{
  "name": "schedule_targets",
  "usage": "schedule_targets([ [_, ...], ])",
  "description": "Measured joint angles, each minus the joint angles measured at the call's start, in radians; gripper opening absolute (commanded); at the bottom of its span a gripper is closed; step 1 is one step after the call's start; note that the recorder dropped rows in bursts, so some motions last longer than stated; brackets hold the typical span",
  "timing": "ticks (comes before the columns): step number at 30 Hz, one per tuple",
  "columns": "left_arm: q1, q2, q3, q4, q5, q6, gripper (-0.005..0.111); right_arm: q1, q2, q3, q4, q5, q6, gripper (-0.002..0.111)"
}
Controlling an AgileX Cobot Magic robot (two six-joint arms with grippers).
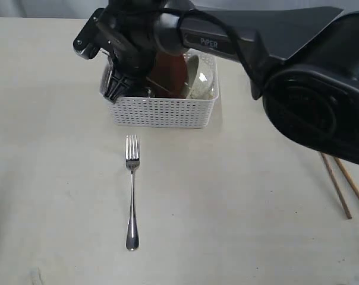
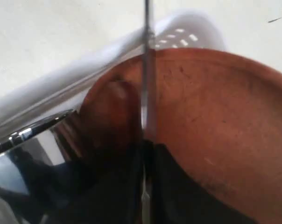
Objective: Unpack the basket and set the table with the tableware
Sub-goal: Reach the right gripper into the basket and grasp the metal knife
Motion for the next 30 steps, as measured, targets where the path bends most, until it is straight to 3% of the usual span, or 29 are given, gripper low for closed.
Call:
schedule_targets([
  [19, 0.0, 0.0, 0.0, 0.0, 0.0, 0.0, 0.0, 0.018, -0.132, -0.002, -0.113, 0.077, 0.075, -0.001],
  [30, 0.0, 0.0, 0.0, 0.0, 0.0, 0.0, 0.0, 0.018, -0.333, -0.002, 0.151, 0.126, 0.079, -0.001],
])
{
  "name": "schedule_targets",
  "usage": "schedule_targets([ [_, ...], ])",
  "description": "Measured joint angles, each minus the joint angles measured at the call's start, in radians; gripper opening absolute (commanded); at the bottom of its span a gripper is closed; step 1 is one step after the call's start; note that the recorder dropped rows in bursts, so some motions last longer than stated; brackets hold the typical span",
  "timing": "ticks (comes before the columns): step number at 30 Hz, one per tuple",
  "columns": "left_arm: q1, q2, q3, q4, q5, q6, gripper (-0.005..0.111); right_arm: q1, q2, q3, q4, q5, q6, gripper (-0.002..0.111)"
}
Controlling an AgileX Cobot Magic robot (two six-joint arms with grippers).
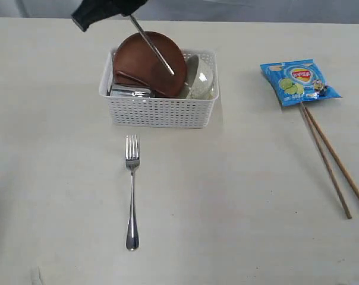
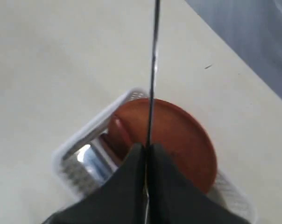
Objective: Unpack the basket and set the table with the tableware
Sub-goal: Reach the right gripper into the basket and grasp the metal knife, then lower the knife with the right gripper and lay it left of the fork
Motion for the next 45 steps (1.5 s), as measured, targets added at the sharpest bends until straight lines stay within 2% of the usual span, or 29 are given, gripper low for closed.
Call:
schedule_targets([
  [5, 0.0, 0.0, 0.0, 0.0, 0.0, 0.0, 0.0, 0.0, -0.082, 0.062, 0.187, 0.033, 0.0, -0.001],
  [7, 0.0, 0.0, 0.0, 0.0, 0.0, 0.0, 0.0, 0.0, -0.13, 0.17, 0.327, 0.015, 0.0, -0.001],
  [9, 0.0, 0.0, 0.0, 0.0, 0.0, 0.0, 0.0, 0.0, -0.185, 0.319, 0.51, -0.061, -0.011, -0.001],
  [10, 0.0, 0.0, 0.0, 0.0, 0.0, 0.0, 0.0, 0.002, -0.223, 0.419, 0.665, -0.125, -0.052, -0.001],
  [13, 0.0, 0.0, 0.0, 0.0, 0.0, 0.0, 0.0, 0.017, -0.254, 0.548, 0.885, -0.21, -0.124, -0.001],
  [14, 0.0, 0.0, 0.0, 0.0, 0.0, 0.0, 0.0, 0.031, -0.256, 0.626, 1.028, -0.264, -0.176, -0.001],
  [18, 0.0, 0.0, 0.0, 0.0, 0.0, 0.0, 0.0, 0.073, -0.229, 0.811, 1.332, -0.437, -0.324, -0.001],
  [20, 0.0, 0.0, 0.0, 0.0, 0.0, 0.0, 0.0, 0.088, -0.208, 0.841, 1.406, -0.516, -0.371, -0.001],
  [32, 0.0, 0.0, 0.0, 0.0, 0.0, 0.0, 0.0, 0.091, -0.042, 0.847, 1.435, -0.561, -0.393, -0.001],
  [45, 0.0, 0.0, 0.0, 0.0, 0.0, 0.0, 0.0, 0.013, -0.018, 0.847, 1.386, -0.542, -0.397, -0.001],
])
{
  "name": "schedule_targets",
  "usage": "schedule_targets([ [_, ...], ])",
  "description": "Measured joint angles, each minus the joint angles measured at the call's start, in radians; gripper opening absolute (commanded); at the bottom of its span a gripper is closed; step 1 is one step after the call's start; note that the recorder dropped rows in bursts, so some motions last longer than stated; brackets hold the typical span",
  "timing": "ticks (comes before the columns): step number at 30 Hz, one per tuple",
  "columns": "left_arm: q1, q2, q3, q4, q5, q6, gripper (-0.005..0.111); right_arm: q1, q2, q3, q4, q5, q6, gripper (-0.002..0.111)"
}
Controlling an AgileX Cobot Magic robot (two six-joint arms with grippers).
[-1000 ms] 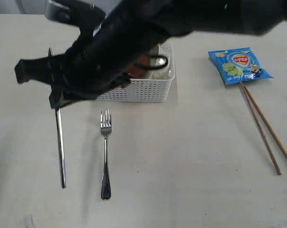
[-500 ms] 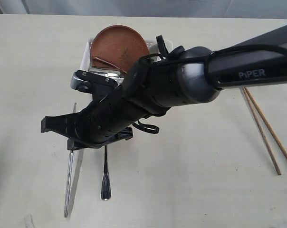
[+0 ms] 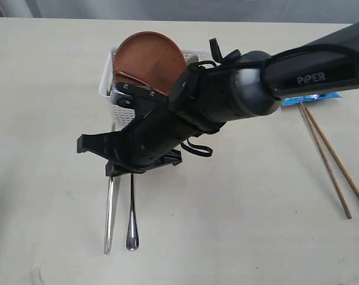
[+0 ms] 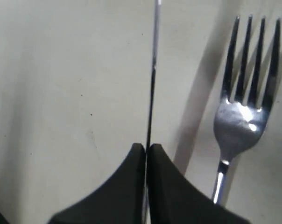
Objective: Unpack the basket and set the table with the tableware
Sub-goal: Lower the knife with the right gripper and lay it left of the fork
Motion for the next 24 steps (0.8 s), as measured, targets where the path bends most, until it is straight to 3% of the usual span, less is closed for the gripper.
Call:
schedule_targets([
  [19, 0.0, 0.0, 0.0, 0.0, 0.0, 0.0, 0.0, 0.0, 0.041, 0.0, 0.047, -0.025, -0.004, 0.0],
  [22, 0.0, 0.0, 0.0, 0.0, 0.0, 0.0, 0.0, 0.0, 0.041, 0.0, 0.053, -0.035, -0.004, 0.013],
  [24, 0.0, 0.0, 0.0, 0.0, 0.0, 0.0, 0.0, 0.0, 0.041, 0.0, 0.055, -0.037, -0.004, 0.029],
])
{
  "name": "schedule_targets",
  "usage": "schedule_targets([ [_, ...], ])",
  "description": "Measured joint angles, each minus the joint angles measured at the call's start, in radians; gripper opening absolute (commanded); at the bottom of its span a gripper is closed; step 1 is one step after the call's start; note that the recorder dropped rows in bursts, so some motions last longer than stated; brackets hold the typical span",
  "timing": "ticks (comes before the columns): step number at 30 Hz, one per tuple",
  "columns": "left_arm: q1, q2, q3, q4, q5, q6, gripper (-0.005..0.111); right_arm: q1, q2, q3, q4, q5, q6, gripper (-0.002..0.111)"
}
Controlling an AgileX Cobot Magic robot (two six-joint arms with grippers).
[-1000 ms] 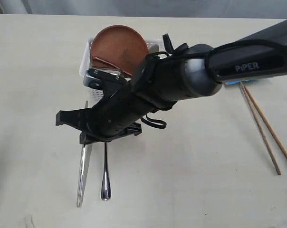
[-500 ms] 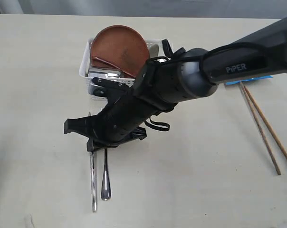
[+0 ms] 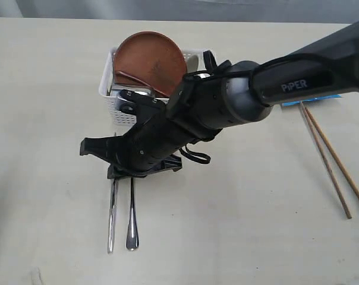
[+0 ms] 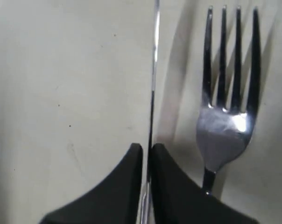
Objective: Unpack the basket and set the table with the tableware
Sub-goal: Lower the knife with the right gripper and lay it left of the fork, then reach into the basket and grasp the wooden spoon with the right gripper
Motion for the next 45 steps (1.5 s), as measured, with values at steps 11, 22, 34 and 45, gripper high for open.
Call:
schedule_targets([
  [11, 0.0, 0.0, 0.0, 0.0, 0.0, 0.0, 0.0, 0.0, -0.006, -0.082, -0.001, 0.109, -0.047, 0.041],
  [22, 0.0, 0.0, 0.0, 0.0, 0.0, 0.0, 0.0, 0.0, -0.144, -0.431, -0.831, 0.25, 0.375, 0.041],
  [34, 0.0, 0.0, 0.0, 0.0, 0.0, 0.0, 0.0, -0.081, -0.029, -0.641, -1.584, 0.75, 0.78, 0.044],
  [45, 0.0, 0.0, 0.0, 0.0, 0.0, 0.0, 0.0, -0.193, -0.017, -0.672, -1.433, 0.713, 0.668, 0.053],
])
